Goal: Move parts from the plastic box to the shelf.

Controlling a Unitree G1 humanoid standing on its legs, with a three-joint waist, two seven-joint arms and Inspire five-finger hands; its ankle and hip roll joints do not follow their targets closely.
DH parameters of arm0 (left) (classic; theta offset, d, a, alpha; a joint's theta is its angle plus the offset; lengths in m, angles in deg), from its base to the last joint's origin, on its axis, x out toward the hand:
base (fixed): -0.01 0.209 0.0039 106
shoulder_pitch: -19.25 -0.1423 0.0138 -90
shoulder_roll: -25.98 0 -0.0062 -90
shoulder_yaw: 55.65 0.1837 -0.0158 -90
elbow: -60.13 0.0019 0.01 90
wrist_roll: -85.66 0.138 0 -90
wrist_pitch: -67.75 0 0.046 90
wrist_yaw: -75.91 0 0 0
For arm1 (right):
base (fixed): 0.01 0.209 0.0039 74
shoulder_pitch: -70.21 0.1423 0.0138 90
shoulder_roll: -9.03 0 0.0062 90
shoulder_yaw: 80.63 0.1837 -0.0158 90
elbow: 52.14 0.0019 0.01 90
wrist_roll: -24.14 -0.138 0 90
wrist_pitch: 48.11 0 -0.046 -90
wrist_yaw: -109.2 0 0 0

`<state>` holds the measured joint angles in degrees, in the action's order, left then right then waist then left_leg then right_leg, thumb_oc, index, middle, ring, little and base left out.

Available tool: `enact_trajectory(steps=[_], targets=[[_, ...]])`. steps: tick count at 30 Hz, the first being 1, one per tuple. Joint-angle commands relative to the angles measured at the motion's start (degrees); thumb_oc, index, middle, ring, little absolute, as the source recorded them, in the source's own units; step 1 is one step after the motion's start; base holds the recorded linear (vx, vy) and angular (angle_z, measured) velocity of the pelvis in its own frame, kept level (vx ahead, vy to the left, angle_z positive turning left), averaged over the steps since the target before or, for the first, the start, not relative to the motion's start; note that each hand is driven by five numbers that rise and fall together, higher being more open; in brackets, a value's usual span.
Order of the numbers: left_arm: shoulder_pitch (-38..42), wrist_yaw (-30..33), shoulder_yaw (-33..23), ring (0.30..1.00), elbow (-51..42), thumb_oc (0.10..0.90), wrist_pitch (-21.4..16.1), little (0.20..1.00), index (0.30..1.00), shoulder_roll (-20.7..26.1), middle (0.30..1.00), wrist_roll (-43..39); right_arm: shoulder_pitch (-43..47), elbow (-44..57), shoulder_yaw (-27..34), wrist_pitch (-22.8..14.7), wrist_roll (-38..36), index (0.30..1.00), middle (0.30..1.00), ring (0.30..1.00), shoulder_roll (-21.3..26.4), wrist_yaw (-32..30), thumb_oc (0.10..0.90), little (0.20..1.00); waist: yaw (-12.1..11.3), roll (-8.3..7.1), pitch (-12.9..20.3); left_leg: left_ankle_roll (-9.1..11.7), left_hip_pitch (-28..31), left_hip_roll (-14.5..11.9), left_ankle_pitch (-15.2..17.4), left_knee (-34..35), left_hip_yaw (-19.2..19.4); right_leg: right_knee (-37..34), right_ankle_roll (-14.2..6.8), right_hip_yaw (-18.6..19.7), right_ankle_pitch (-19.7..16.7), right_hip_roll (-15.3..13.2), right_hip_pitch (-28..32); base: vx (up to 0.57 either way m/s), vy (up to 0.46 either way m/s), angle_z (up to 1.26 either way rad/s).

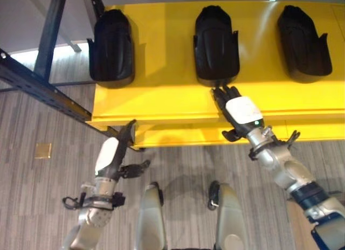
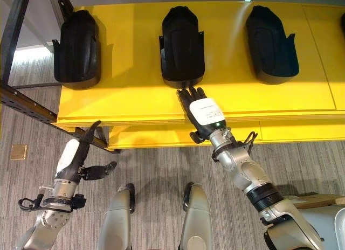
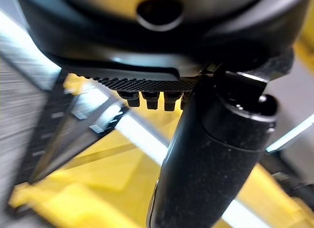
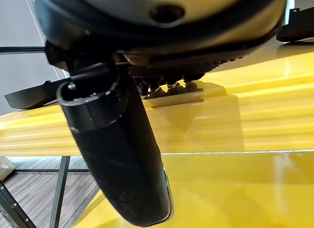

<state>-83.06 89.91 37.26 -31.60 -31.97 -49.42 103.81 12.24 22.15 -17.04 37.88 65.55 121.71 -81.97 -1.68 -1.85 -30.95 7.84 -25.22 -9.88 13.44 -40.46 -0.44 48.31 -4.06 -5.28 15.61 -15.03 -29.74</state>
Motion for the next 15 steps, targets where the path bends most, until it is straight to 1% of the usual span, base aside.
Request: enact_trajectory(steps=[1,6,10,15], targets=[[-2.6,1.0,-3.1,1.0,-6.9,0.9,-3.1,1.0,1.0,2.7,1.0,-3.0,7.6,-4.1,-1.1,0.2,-2.4,1.0,1.0,1.0,-0.4,0.4,0.9,1.0,-2.7,-0.59,1.2,-0.8,-1.6,-1.2,-3.5,1.4,-2.8,-5.1,-4.6,5.6,-6.2,-3.6,2.6,0.0,0.013,0.03],[-2.8,0.8,-3.0,1.0,-7.0,0.9,-3.1,1.0,1.0,2.8,1.0,-3.4,8.8,-5.9,-2.3,0.4,-2.1,1.0,1.0,1.0,-0.4,0.5,0.9,1.0,-3.0,-0.42,1.2,-0.8,-2.0,-1.1,-3.7,1.5,-2.8,-5.0,-4.6,5.5,-6.3,-3.6,2.2,0.0,0.002,0.01],[-2.7,0.8,-2.9,1.0,-6.5,0.9,-3.0,1.0,1.0,2.7,1.0,-3.5,8.1,-5.4,-2.1,0.4,-2.1,1.0,1.0,1.0,-0.4,0.6,0.9,1.0,-2.9,-0.48,1.2,-0.9,-2.4,-1.0,-3.7,1.3,-2.8,-4.8,-4.7,5.5,-6.3,-3.6,1.9,0.0,0.0,0.0],[-2.2,1.1,-3.3,1.0,-6.5,0.9,-2.6,1.0,1.0,2.4,1.0,-3.5,4.2,-2.7,-0.7,-0.4,-3.0,1.0,1.0,1.0,-0.8,0.7,0.9,1.0,-2.2,-0.72,1.2,-1.0,-2.4,-1.0,-3.7,1.5,-2.8,-5.0,-4.7,5.6,-6.4,-3.6,1.9,0.0,0.0,0.0]])
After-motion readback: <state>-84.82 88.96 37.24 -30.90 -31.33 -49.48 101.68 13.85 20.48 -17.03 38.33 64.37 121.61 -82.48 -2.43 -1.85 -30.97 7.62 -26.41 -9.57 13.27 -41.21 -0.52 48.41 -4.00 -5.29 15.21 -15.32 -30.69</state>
